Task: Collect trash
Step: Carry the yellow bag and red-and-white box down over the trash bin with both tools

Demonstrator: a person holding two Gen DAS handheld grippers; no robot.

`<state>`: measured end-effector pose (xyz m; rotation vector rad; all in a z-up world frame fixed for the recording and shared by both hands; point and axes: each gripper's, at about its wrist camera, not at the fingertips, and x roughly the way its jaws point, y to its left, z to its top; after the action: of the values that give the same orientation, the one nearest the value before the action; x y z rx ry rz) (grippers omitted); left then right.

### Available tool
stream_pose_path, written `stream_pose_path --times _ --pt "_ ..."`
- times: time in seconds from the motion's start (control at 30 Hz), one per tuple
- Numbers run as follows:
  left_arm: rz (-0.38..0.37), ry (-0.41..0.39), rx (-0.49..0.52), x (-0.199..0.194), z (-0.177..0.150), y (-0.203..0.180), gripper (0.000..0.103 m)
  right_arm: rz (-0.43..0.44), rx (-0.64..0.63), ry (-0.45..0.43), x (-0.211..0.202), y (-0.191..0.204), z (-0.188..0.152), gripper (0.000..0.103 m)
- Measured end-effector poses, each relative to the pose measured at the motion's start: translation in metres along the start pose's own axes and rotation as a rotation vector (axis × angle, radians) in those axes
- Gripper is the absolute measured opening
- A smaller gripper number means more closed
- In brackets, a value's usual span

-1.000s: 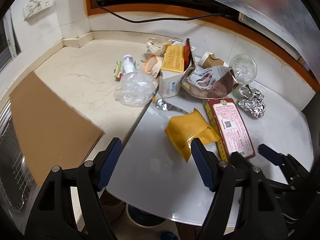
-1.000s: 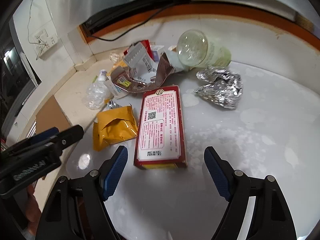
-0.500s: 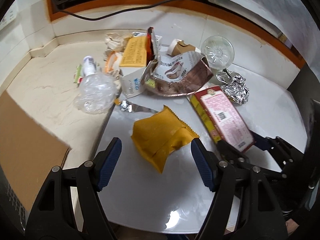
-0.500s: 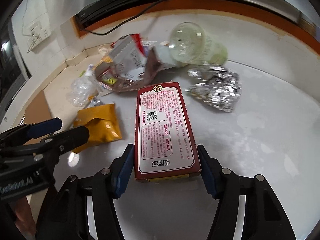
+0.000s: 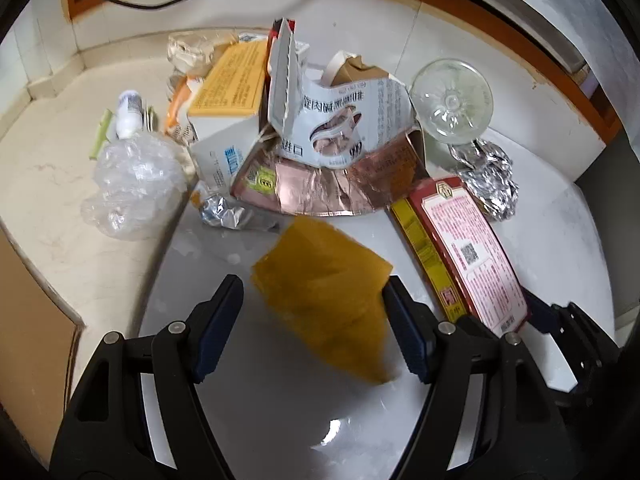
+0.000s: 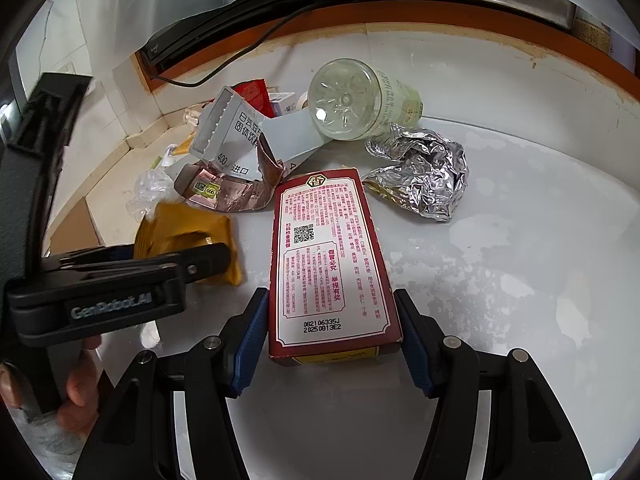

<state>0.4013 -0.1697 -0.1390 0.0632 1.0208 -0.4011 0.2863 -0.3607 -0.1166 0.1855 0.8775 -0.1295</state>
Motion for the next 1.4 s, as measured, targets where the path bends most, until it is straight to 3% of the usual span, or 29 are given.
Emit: stream_pose_path --times 0.13,0.3,0.33,0.73,1.0,1.4 --pt "0.011 -0.014 -0.017 0.004 0.003 -0.001 0.063 -0.007 -0.007 0.0 -0.001 0.0 0.0 0.062" --pt "-0.027 -0.031 -0.056 0.003 0.003 0.001 0.025 -0.011 -0.008 -0.001 -0.001 0.0 0.0 0.061" --pt "-0.043 -0.034 -0.066 0.003 0.003 0.002 0.022 -0.01 -0.007 -0.001 -0.001 0.0 0.0 0.061" --pt "-0.004 -0.096 -0.087 -0.025 -0.03 -0.001 0.015 0.006 -0.023 -0.017 -0.02 0.01 -0.01 0.06" --pt "0.016 -0.146 -0.074 -0.09 -0.073 -0.008 0.013 0.025 -0.051 -0.053 -0.068 0.029 -0.028 0.06" --pt "0.038 -0.16 -0.085 -0.174 -0.182 -0.005 0.013 0.109 -0.181 -0.047 -0.155 0.066 -0.097 0.06"
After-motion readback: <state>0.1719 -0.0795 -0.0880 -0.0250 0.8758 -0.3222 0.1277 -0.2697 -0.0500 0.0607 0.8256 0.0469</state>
